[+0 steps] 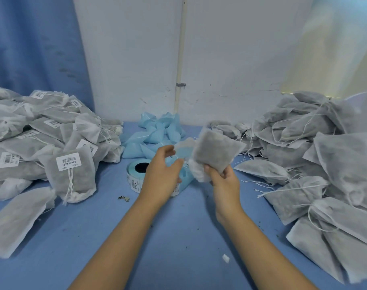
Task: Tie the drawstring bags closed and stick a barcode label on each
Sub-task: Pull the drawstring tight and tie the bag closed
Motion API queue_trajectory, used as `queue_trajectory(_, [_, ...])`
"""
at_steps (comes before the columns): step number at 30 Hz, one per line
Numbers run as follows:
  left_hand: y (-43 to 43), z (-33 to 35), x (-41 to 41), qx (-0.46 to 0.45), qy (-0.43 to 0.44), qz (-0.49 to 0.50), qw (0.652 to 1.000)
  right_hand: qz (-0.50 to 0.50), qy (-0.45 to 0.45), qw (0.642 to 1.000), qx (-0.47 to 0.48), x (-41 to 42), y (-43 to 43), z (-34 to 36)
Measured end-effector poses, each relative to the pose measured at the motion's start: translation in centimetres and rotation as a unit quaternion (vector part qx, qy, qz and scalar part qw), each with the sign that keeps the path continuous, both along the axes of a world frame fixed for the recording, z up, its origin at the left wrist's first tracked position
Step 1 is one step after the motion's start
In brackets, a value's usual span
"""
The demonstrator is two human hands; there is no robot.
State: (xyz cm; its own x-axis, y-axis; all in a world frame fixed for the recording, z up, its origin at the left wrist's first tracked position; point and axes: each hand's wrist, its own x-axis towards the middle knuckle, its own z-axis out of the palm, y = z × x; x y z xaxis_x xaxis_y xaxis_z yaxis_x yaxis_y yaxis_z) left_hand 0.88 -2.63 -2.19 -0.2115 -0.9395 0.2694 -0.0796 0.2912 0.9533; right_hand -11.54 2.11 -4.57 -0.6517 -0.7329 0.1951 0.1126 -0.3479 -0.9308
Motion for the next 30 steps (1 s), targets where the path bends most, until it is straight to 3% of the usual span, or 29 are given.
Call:
queue_trajectory(2, [-0.5,-0.7,0.8,0.014,-0.112,0.067,0.991,0.002,-0.043,0.999,0.026,-0.5,0.0,-0.3])
queue_trajectory(5, [-0.9,-1.5,1.8,-0.014,-0.296,0.13,0.946,0.009,-0.086,0.995,0.049,-1.0,-0.1,-0.6])
queue_trajectory(8, [-1.2,-1.4,2.4,-0.031,-0.367,0.14,0.919,0.01,-0.107,0.991,0.081,-1.0,-0.3,-0.8])
queue_trajectory(11, [-1.7,-1.3,2.6,-0.034,-0.384,0.111,0.916,0.006,-0.1,0.989,0.105,-1.0,-0.4,-0.9])
queue_trajectory(14, [-1.8,-1.9,2.3,-0.049,-0.344,0.067,0.935,-0.001,-0.101,0.988,0.12,-1.0,-0.4,-0.9])
queue_trajectory(19, [-0.4,-2.3,0.5,-0.133,-0.182,0.013,0.974,0.031,-0.121,0.986,0.108,-0.7,-0.4,-0.8])
queue_trajectory(23, [1.0,-2.6,-1.3,0.005,-0.072,-0.048,0.996,0.05,-0.129,0.986,0.098,-0.4,-0.3,-0.8])
queue_trajectory(26, [1.9,-3.0,-2.6,0.117,-0.003,-0.12,0.986,0.059,-0.131,0.985,0.091,-0.4,-0.3,-0.8])
queue_trajectory(30, [2.1,-3.6,-2.7,0.1,0.004,-0.081,0.992,0.08,-0.133,0.984,0.092,-0.3,-0.4,-0.8])
